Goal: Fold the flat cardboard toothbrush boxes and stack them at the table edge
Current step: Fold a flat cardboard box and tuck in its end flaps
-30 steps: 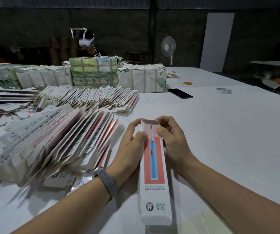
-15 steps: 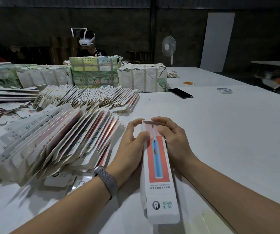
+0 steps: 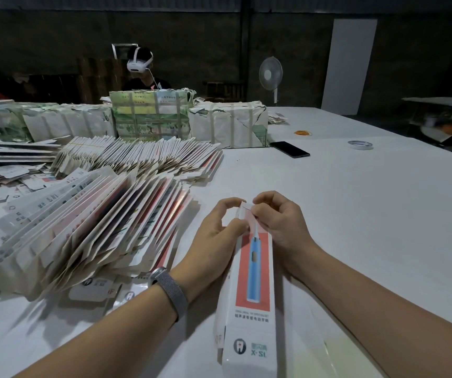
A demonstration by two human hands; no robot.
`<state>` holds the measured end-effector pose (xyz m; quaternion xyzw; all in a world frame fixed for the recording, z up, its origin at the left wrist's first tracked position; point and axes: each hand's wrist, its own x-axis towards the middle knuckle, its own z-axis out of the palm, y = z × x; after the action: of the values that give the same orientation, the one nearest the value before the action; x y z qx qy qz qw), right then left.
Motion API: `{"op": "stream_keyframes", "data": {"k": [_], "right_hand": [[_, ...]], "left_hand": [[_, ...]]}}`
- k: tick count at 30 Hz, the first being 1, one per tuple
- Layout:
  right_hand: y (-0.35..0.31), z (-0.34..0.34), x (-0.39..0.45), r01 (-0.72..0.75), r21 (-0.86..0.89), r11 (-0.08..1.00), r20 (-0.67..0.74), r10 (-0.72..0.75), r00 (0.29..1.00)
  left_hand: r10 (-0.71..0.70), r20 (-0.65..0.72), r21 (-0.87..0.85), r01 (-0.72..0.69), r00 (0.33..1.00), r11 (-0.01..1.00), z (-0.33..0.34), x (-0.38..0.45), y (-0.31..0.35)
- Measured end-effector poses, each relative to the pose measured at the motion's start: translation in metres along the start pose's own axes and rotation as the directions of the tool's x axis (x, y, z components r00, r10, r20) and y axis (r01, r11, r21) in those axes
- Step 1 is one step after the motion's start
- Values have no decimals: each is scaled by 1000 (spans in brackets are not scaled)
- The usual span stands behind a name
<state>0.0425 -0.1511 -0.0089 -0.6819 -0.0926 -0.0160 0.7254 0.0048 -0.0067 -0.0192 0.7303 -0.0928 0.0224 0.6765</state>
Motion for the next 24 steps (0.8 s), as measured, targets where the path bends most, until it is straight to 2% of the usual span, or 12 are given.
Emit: {"op": "stream_keyframes", "data": {"k": [10, 19, 24], "right_hand": [[-6, 0, 0, -50, 4, 999, 47, 50, 998], [-8, 0, -2, -26, -42, 999, 22, 27, 999], [-9, 1, -3, -11, 18, 1000, 58, 10, 998]], "left_hand": [[10, 11, 44, -11, 1000, 999, 2, -2, 3], [-3, -8, 49, 4, 1000, 999, -1, -4, 4], [-22, 5, 57, 21, 1000, 998, 0, -4, 6]]}}
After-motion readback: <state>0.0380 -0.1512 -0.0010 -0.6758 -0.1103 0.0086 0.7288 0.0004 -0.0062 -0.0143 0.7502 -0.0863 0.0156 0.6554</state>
